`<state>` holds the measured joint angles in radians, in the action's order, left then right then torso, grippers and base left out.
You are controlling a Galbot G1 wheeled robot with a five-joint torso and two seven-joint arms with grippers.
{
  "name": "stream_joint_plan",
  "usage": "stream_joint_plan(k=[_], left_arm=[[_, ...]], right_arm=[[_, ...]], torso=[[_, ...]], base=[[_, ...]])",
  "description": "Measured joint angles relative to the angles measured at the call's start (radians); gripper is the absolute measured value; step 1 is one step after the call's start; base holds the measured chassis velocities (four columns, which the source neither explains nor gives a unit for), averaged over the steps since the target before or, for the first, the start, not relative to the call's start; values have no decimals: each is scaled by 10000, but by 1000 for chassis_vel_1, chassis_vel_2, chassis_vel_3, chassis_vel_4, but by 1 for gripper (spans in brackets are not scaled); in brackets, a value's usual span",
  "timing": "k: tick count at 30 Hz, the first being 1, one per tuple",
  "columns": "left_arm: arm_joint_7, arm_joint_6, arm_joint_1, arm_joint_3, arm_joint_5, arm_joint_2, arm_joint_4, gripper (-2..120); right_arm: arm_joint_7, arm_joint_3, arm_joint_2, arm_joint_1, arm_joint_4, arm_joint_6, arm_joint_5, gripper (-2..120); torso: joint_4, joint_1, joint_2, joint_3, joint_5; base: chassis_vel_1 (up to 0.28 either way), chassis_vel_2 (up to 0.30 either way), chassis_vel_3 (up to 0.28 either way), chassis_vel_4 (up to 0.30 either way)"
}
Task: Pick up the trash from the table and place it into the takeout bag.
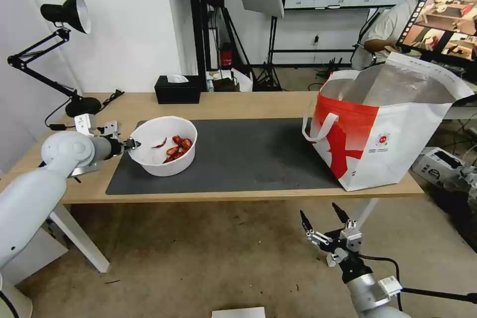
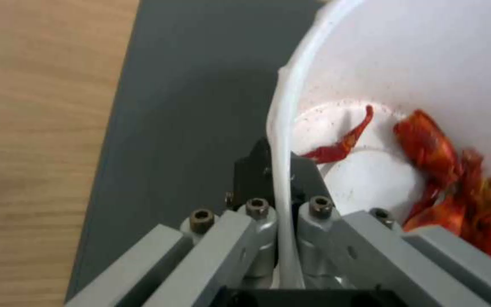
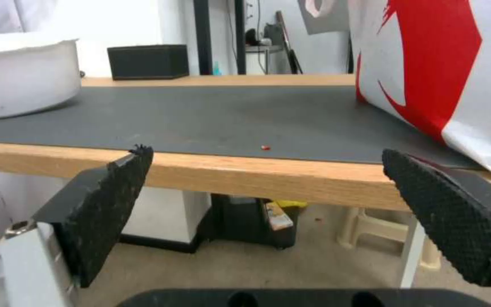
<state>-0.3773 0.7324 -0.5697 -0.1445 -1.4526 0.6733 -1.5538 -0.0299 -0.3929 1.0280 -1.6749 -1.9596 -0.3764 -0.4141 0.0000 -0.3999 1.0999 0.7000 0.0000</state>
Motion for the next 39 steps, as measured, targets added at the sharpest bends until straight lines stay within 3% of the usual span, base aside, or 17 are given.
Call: stream_joint_plan(k=[7, 10, 13, 20, 28, 36, 39], left_arm=[[860, -829, -391, -490, 627, 44, -336, 0], [1418, -1364, -738, -783, 1377, 130, -487, 0], [2305, -2449, -1475, -1256, 2634, 214, -714, 0], [2364, -3116, -2019, -1761, 2950, 322, -1155, 0], [2396, -3114, -1787, -1658, 2900, 542, -1419, 0], [2256, -2830, -681, -752, 2799, 889, -1216, 0], [2095, -2719, 250, -25, 2538, 1222, -966, 0]], right_arm=[[-1, 0, 0, 0, 0, 0, 0, 100], [0, 0, 0, 0, 0, 0, 0, 100], [0, 0, 0, 0, 0, 0, 0, 100], [-1, 0, 0, 0, 0, 0, 0, 100], [0, 0, 1, 0, 0, 0, 0, 100], [-1, 0, 0, 0, 0, 0, 0, 100], [-3, 0, 0, 0, 0, 0, 0, 100]], torso=[[0, 0, 1, 0, 1], [-1, 0, 0, 0, 0], [2, 0, 0, 0, -1], [1, 0, 0, 0, -1], [0, 0, 0, -1, 1], [1, 0, 0, 0, 1], [1, -1, 0, 0, 2]], base=[[0, 0, 0, 0], [0, 0, 0, 0], [0, 0, 0, 0], [0, 0, 0, 0], [0, 0, 0, 0], [0, 0, 0, 0], [0, 0, 0, 0]])
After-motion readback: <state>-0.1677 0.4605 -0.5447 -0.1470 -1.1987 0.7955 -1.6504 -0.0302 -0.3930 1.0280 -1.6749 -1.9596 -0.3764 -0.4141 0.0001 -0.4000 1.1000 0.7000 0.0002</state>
